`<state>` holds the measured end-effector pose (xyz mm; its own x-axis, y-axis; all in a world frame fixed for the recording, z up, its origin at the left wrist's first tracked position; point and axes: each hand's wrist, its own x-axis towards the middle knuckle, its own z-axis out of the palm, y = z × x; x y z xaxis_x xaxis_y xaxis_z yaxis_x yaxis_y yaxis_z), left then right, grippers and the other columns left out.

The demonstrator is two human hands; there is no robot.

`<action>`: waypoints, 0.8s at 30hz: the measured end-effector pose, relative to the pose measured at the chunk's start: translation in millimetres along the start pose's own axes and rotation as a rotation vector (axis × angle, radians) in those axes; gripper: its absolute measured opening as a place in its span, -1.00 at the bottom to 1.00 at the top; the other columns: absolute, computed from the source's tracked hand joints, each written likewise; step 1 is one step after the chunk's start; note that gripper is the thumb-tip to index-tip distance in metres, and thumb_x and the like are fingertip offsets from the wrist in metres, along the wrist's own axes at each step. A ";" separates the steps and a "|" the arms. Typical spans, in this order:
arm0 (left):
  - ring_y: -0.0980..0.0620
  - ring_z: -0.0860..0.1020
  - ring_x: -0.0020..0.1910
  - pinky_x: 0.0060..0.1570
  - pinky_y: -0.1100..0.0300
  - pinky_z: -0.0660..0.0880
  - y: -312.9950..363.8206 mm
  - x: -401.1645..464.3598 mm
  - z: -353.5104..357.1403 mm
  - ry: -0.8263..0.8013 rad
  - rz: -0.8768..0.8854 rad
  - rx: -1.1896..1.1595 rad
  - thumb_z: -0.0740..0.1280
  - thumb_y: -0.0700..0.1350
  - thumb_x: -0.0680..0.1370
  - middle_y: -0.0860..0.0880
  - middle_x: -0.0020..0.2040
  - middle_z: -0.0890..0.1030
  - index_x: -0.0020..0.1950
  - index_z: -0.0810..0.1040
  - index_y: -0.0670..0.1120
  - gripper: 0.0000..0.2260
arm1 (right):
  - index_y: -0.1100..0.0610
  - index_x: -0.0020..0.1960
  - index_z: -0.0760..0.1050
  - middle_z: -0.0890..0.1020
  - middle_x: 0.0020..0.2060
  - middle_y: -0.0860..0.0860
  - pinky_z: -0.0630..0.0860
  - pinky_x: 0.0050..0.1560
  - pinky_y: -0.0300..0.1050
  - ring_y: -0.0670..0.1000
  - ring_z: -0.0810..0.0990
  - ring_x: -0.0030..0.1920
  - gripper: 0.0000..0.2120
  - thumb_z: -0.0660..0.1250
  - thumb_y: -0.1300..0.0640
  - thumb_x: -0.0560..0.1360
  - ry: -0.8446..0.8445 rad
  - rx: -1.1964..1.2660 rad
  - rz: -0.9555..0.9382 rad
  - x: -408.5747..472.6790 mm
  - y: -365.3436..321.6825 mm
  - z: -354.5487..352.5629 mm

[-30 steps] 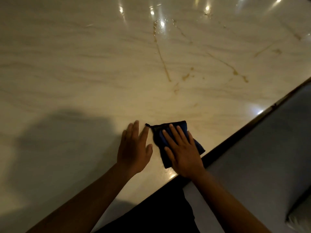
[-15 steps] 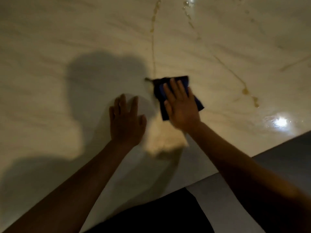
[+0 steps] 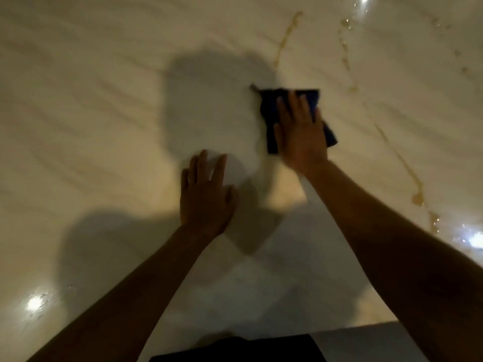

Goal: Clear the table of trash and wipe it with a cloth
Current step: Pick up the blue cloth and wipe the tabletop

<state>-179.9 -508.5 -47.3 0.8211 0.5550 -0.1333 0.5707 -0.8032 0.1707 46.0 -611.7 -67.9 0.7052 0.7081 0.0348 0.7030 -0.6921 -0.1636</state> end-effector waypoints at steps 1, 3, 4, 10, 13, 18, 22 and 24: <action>-0.26 0.15 0.53 0.48 -0.17 0.15 -0.8 1.9 -0.5 0.004 -0.011 -0.008 0.13 0.14 0.52 -0.20 0.57 0.18 0.59 0.21 0.00 -0.37 | 0.11 0.57 0.18 0.20 0.55 0.15 0.10 0.48 0.28 0.25 0.13 0.54 -0.48 -0.03 -0.04 0.65 -0.008 -0.004 -0.133 -17.5 -10.3 1.2; -0.25 0.15 0.54 0.49 -0.16 0.16 -3.2 7.6 -2.1 0.018 -0.032 -0.032 0.13 0.13 0.53 -0.20 0.57 0.19 0.59 0.20 -0.02 -0.37 | 0.07 0.58 0.15 0.16 0.56 0.10 0.01 0.51 0.24 0.19 0.07 0.56 -0.49 -0.03 -0.05 0.66 -0.091 0.017 -0.351 -61.2 -25.7 -0.1; -0.25 0.15 0.54 0.49 -0.15 0.16 -5.2 11.9 -2.7 0.027 -0.038 -0.043 0.12 0.13 0.53 -0.21 0.57 0.19 0.58 0.21 -0.03 -0.37 | 0.03 0.59 0.11 0.11 0.58 0.06 -0.06 0.53 0.19 0.14 0.01 0.58 -0.49 -0.03 -0.07 0.67 -0.143 0.027 -0.416 -74.5 -28.2 -3.1; -0.27 0.16 0.53 0.49 -0.14 0.17 -14.3 48.4 -7.2 0.036 -0.026 -0.034 0.12 0.20 0.50 -0.23 0.56 0.20 0.58 0.21 -0.04 -0.33 | 0.09 0.54 0.25 0.28 0.52 0.14 0.19 0.44 0.29 0.24 0.23 0.51 -0.49 -0.12 -0.08 0.68 -0.058 -0.045 -0.435 51.8 0.8 -0.9; -0.27 0.12 0.55 0.51 -0.12 0.13 -16.1 70.9 -13.6 -0.005 -0.019 -0.008 0.07 0.25 0.50 -0.22 0.58 0.15 0.60 0.16 0.00 -0.30 | 0.04 0.59 0.09 0.12 0.57 0.11 0.05 0.51 0.24 0.20 0.07 0.56 -0.48 -0.06 -0.08 0.67 -0.046 0.018 -0.005 115.0 4.5 -3.7; -0.27 0.13 0.54 0.50 -0.13 0.14 -21.9 94.6 -17.6 -0.007 -0.026 -0.045 0.09 0.23 0.48 -0.23 0.59 0.15 0.59 0.21 -0.01 -0.30 | 0.13 0.55 0.22 0.24 0.53 0.18 0.14 0.45 0.30 0.27 0.17 0.52 -0.49 0.00 -0.03 0.65 -0.002 0.024 -0.182 73.1 -43.6 5.7; -0.27 0.14 0.55 0.50 -0.15 0.15 -23.4 109.9 -12.7 0.042 -0.014 -0.073 0.23 0.16 0.51 -0.24 0.57 0.18 0.54 0.29 -0.07 -0.37 | 0.03 0.58 0.14 0.17 0.56 0.06 0.01 0.53 0.19 0.16 0.08 0.56 -0.50 -0.03 -0.06 0.66 -0.122 -0.019 -0.451 26.8 -41.1 -1.4; -0.28 0.14 0.54 0.50 -0.15 0.12 -21.0 112.4 -9.2 0.067 -0.013 -0.061 0.20 0.18 0.51 -0.23 0.58 0.17 0.56 0.25 -0.04 -0.35 | 0.01 0.58 0.15 0.19 0.56 0.07 0.04 0.49 0.21 0.17 0.11 0.56 -0.49 -0.07 -0.08 0.66 -0.114 -0.056 -0.479 54.7 -28.5 -0.3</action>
<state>-99.5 -427.2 -56.9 0.8113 0.5804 -0.0702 0.5794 -0.7823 0.2288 64.7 -553.3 -61.0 0.2890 0.9572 -0.0151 0.9519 -0.2890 -0.1019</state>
